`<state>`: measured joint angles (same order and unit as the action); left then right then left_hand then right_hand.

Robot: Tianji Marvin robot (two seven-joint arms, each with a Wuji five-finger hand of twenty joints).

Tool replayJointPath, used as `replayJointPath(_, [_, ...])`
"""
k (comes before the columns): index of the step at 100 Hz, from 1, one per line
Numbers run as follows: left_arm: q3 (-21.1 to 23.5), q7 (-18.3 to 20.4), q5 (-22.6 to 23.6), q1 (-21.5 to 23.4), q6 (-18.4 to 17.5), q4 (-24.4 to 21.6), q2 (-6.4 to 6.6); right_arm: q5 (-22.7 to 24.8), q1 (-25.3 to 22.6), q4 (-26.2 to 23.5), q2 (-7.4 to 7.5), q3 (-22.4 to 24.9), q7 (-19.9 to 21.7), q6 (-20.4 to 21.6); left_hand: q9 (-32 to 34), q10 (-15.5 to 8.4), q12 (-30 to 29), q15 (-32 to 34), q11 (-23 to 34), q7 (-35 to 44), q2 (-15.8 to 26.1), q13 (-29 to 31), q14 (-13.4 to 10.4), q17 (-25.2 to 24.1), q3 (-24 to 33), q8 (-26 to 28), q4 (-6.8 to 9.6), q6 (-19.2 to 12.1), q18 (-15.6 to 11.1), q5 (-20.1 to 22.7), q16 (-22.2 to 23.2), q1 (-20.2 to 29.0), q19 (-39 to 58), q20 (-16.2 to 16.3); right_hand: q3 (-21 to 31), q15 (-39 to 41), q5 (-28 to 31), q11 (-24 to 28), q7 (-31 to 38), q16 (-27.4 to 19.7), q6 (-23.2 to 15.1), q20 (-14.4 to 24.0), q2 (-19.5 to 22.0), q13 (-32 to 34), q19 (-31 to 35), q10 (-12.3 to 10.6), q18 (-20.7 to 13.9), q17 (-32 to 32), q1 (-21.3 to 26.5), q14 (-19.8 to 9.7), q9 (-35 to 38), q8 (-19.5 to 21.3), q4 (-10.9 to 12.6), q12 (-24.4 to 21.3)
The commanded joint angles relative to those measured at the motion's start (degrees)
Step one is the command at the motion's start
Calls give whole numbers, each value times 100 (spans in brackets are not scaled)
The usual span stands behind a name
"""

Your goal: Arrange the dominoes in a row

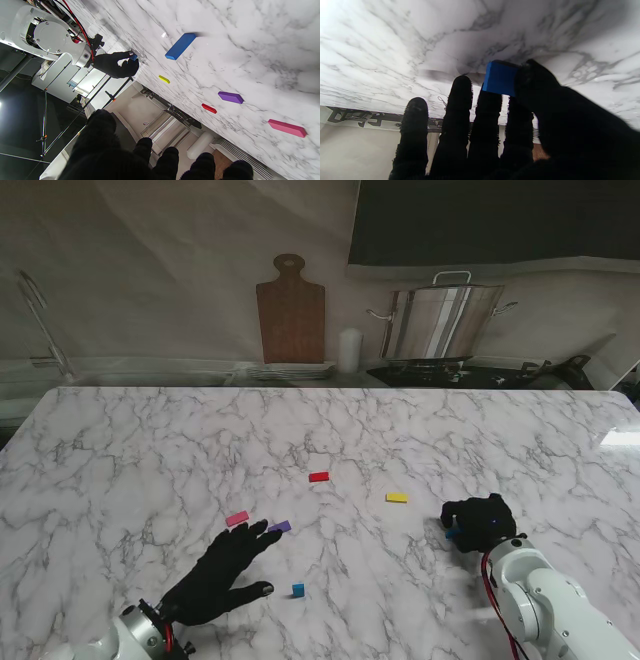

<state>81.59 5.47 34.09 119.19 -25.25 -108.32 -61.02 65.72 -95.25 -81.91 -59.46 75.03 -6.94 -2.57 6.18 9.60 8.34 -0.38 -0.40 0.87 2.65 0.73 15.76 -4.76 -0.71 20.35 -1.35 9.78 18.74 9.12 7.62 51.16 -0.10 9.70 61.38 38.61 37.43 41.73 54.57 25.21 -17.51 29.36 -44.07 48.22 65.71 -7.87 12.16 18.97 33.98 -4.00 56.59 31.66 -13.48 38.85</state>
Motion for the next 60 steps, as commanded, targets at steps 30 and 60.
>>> replayJointPath(30, [-15, 80, 11, 20, -14, 15, 6, 11, -71, 50, -14, 14, -35, -39, -91, -150, -77, -55, -59, -96, -76, -66, -145, 39, -27, 26, 98, -122, -51, -161, -118, 29, -31, -59, -355, 172, 343, 211, 229, 83, -449, 102, 117, -13, 50, 103, 230, -158, -344, 153, -150, -279, -106, 81])
replayJointPath(60, [-7, 79, 9, 20, -17, 15, 5, 20, -25, 94, -12, -5, -79, -15, -93, -145, -79, -56, -60, -95, -76, -66, -144, 38, -29, 25, 97, -120, -49, -162, -119, 28, -30, -58, -405, 213, 459, 251, 277, 91, -558, 125, 241, 16, 62, 85, 247, -159, -355, 138, -99, -317, -88, 55])
